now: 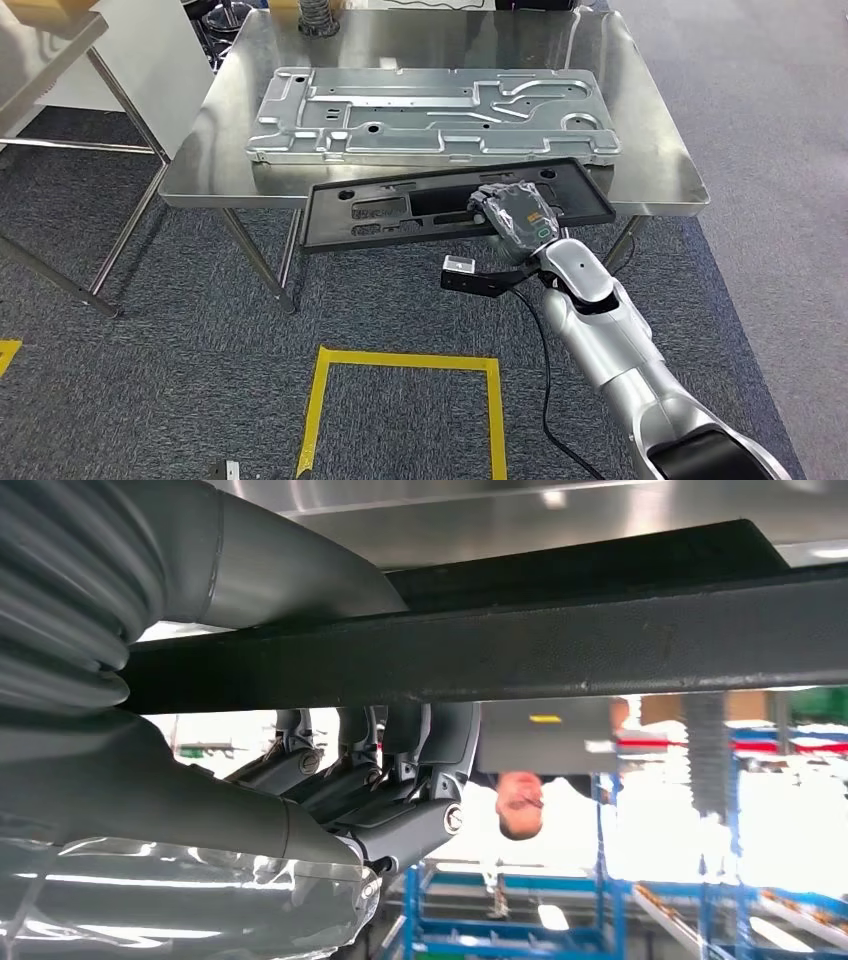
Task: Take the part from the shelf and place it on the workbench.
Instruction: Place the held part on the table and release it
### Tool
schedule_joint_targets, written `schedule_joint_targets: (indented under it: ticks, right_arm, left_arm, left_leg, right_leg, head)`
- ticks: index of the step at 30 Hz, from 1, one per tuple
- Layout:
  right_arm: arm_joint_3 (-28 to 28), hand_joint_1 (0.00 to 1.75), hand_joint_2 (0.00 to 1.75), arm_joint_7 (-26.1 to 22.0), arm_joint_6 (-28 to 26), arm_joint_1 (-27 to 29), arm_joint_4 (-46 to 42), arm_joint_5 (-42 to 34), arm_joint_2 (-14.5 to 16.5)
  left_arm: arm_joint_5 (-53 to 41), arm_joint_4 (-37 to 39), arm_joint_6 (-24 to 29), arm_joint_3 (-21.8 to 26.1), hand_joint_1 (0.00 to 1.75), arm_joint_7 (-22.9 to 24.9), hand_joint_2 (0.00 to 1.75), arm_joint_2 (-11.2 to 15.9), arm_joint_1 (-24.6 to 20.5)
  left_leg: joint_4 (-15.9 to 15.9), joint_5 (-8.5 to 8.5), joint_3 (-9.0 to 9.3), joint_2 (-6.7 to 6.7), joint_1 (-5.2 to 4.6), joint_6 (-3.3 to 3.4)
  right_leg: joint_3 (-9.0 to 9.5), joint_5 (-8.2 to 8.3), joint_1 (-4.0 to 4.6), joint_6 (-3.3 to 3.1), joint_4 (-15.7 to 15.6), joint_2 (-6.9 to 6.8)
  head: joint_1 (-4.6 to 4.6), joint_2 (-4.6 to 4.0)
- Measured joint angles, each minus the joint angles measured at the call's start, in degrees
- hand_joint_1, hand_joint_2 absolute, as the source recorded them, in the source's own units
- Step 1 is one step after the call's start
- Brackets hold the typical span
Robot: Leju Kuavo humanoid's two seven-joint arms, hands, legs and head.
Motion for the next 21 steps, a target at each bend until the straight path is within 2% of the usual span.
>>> schedule_joint_targets:
  ticks: [2,3,5,6,7,8,10,11,12,15,17,18,20,21]
  right_arm:
    - [-0.15,1.75,1.75,0.07,-0.03,0.17,-0.03,0.01,-0.16]
    - [-0.17,1.75,1.75,0.1,-0.04,0.22,-0.04,0.01,-0.16]
    - [-0.18,1.75,1.75,0.09,-0.06,0.42,-0.05,0.02,-0.17]
    - [-0.18,1.75,1.75,0.09,-0.06,0.58,-0.05,0.03,-0.17]
    - [-0.18,1.75,1.75,0.09,-0.06,0.72,-0.05,0.04,-0.18]
    - [-0.19,1.75,1.75,0.09,-0.06,0.81,-0.05,0.04,-0.18]
    - [-0.19,1.75,1.75,0.1,-0.06,0.82,-0.05,0.05,-0.18]
    - [-0.19,1.75,1.75,0.11,-0.06,0.77,-0.05,0.05,-0.18]
    - [-0.19,1.75,1.75,0.11,-0.06,0.73,-0.05,0.05,-0.18]
    - [-0.2,1.75,1.75,0.11,-0.06,0.69,-0.06,0.07,-0.18]
    - [-0.26,1.75,1.75,0.11,-0.06,0.53,-0.08,0.07,-0.19]
    - [-0.31,1.75,1.75,0.11,-0.06,0.43,-0.09,0.06,-0.2]
    - [-0.37,1.75,1.75,0.11,-0.06,0.43,-0.06,0.05,-0.23]
    - [-0.38,1.75,1.75,0.11,-0.07,0.53,-0.02,0.06,-0.25]
  left_arm:
    - [0.0,0.0,-0.03,-0.02,0.0,-0.01,1.75,0.01,-0.02]
    - [0.0,0.0,-0.04,-0.02,0.0,-0.01,1.75,0.02,-0.03]
    - [0.0,0.01,-0.05,-0.02,0.0,-0.01,1.75,0.02,-0.02]
    - [0.01,0.01,-0.05,-0.02,0.0,-0.01,1.75,0.02,0.02]
    - [0.01,0.01,-0.04,-0.02,0.0,-0.01,1.75,0.02,0.05]
    - [0.02,0.01,-0.04,-0.02,0.0,-0.01,1.75,0.02,0.07]
    - [0.02,0.0,-0.03,-0.03,0.0,-0.01,1.75,0.02,0.04]
    - [0.02,0.0,-0.03,-0.03,0.0,-0.01,1.75,0.02,0.01]
    - [0.01,0.0,-0.03,-0.03,0.0,-0.01,1.75,0.03,0.0]
    - [0.02,0.01,-0.01,-0.03,0.0,-0.01,1.75,0.02,0.0]
    - [0.03,0.01,0.02,-0.03,0.0,-0.01,1.75,-0.02,-0.04]
    - [0.02,0.01,0.02,-0.03,0.0,-0.01,1.75,-0.04,-0.07]
    - [0.02,0.01,0.03,-0.03,0.0,-0.01,1.75,-0.04,-0.11]
    - [0.02,0.01,0.04,-0.03,0.0,-0.01,1.75,-0.04,-0.11]
  left_leg:
    - [2.27,-1.49,-0.83,0.11,0.09,-0.61]
    - [5.13,-2.94,-2.14,0.15,0.2,-0.83]
    - [12.91,-6.01,-6.1,0.16,0.31,-1.11]
    - [15.61,-6.51,-7.71,0.16,0.35,-1.16]
    - [16.26,-5.86,-8.42,0.17,0.36,-1.14]
    - [14.54,-4.1,-7.96,0.17,0.37,-1.02]
    - [6.82,0.4,-4.72,0.14,0.31,-0.54]
    - [3.32,1.72,-3.14,0.13,0.19,-0.3]
    - [1.15,2.29,-2.14,0.11,0.06,-0.1]
    - [-0.17,2.13,-1.51,0.07,-0.01,0.56]
    - [-0.87,2.25,-0.97,0.08,0.24,1.22]
    - [-1.14,2.27,-0.71,0.12,0.35,1.51]
    - [-1.17,2.05,-0.55,0.16,0.28,1.85]
    - [-1.12,1.92,-0.49,0.15,0.28,1.91]
  right_leg:
    - [0.48,-0.06,-0.26,-0.66,-0.36,0.06]
    - [0.73,-0.16,-0.29,-0.92,-0.46,0.06]
    - [1.1,-0.48,-0.18,-1.25,-0.46,0.08]
    - [1.3,-0.66,-0.13,-1.3,-0.44,0.09]
    - [1.53,-0.84,-0.09,-1.28,-0.42,0.13]
    - [1.82,-1.06,-0.06,-1.22,-0.4,0.17]
    - [2.53,-1.57,0.0,-0.98,-0.38,0.25]
    - [2.75,-1.81,0.07,-0.77,-0.34,0.28]
    - [2.85,-1.96,0.12,-0.51,-0.34,0.31]
    - [2.94,-2.17,0.08,0.45,-0.57,0.31]
    - [2.3,-3.29,0.02,1.06,1.09,0.21]
    - [1.03,-4.58,-0.02,1.31,3.64,0.17]
    - [-3.23,-7.62,-0.14,1.71,11.43,0.14]
    - [-5.22,-8.38,-0.19,1.86,14.65,0.13]
  head:
    - [-0.09,0.0]
    - [-0.14,0.0]
    - [-0.2,0.0]
    - [-0.2,0.0]
    - [-0.2,-0.01]
    - [-0.2,-0.01]
    - [-0.18,-0.01]
    - [-0.17,-0.01]
    - [-0.14,-0.01]
    - [-0.14,0.0]
    - [-0.03,0.0]
    - [0.04,0.0]
    - [0.16,0.0]
    - [0.17,0.0]
